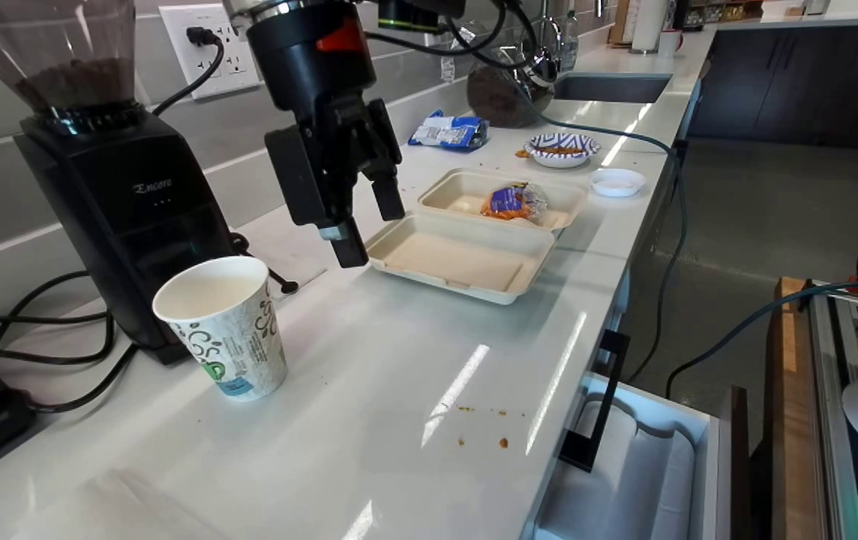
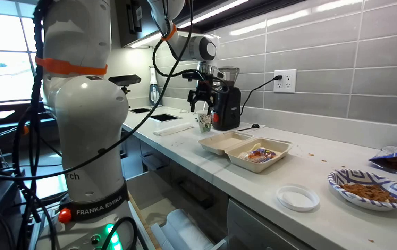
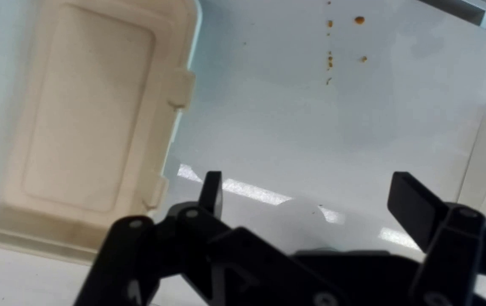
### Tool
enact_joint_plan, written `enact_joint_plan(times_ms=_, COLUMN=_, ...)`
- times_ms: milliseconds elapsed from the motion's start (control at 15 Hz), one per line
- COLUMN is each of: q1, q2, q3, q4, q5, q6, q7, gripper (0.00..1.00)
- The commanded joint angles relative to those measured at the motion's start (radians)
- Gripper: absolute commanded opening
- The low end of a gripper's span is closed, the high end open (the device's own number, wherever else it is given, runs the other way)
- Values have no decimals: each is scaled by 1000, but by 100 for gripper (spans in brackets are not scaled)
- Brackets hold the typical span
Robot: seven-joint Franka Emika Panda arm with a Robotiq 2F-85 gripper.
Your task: Close the bowl
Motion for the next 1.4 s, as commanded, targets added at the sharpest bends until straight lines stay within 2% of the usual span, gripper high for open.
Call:
enact_joint_plan(times_ms=0, q1=22, q2=-36, q3=-3, q4=-33, q5=-136, q6=34, q7=-67, gripper=100)
enact_joint_plan(times_ms=200, q1=24, q2=-82, q3=1, q4=-77, q5=-203, q6=83, q7=-162, gripper=100)
enact_joint_plan(times_ms=667, q1=31, q2=-142, q3=6, q4=-167, q5=-194, q6=220, q7=-497, gripper=100)
enact_joint_plan(times_ms=733, q1=42, q2=-118, q3=17, q4=-159, q5=-279, q6=173, q7=-451, gripper=100)
enact_joint_plan(times_ms=800, q1=29, q2=-121, q3=4, q4=-129, q5=-207, q6=181, q7=-444, gripper=100)
enact_joint_plan(times_ms=1133, q1=43, q2=-113, q3=14, q4=-148, q5=-258, q6=181, q7=-445, gripper=100)
enact_joint_plan(times_ms=1333, q1=61, q2=-120, q3=31, q4=-177, q5=-340, q6=202, q7=-519, gripper=100)
